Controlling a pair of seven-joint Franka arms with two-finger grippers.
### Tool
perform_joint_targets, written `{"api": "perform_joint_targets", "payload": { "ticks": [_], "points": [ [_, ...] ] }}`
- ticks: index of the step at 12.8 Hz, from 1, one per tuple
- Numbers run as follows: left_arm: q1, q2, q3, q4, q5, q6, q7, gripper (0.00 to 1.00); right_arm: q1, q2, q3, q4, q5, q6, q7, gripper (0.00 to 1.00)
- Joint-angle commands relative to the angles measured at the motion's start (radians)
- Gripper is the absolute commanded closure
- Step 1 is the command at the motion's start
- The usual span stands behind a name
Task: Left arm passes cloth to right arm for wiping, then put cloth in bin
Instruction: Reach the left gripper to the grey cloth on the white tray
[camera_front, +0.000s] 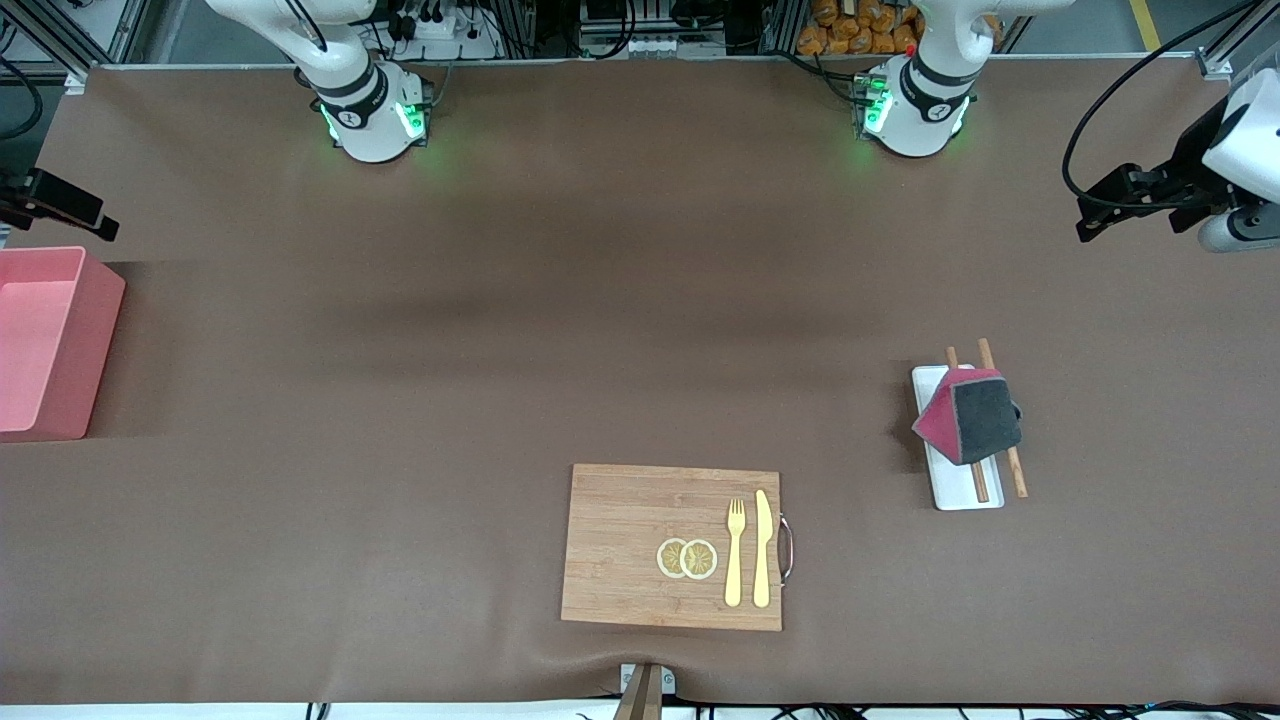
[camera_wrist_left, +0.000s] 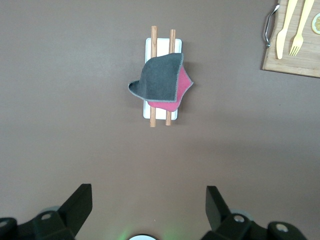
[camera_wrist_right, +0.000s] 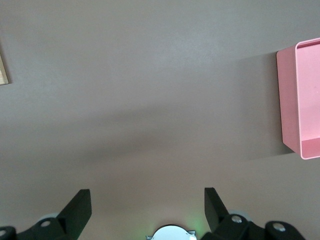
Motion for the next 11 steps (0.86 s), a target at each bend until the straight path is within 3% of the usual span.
{"api": "perform_joint_targets", "payload": {
  "ticks": [1,4,6,9,11],
  "points": [
    [-0.003,-0.022,0.007,-0.009,0.027,-0.006,0.000,0.00,-0.003,0.003,0.007,0.011,0.006,-0.010,-0.001,0.00],
    [0.014,-0.005,0.010,-0.003,0.025,-0.006,0.036,0.00,-0.001,0.003,0.007,0.011,0.006,-0.010,-0.001,0.00],
    [0.042,0.061,0.012,-0.014,0.015,0.035,0.040,0.00,0.000,0.006,0.007,0.009,0.007,-0.011,-0.001,0.00],
    [0.071,0.082,0.007,-0.203,-0.054,0.326,0.044,0.00,0.028,0.024,0.009,0.011,0.020,-0.004,0.008,0.00],
    [0.070,0.139,0.003,-0.262,-0.073,0.446,0.044,0.00,0.069,0.053,0.009,0.012,0.020,0.000,0.009,0.00]
  ]
}}
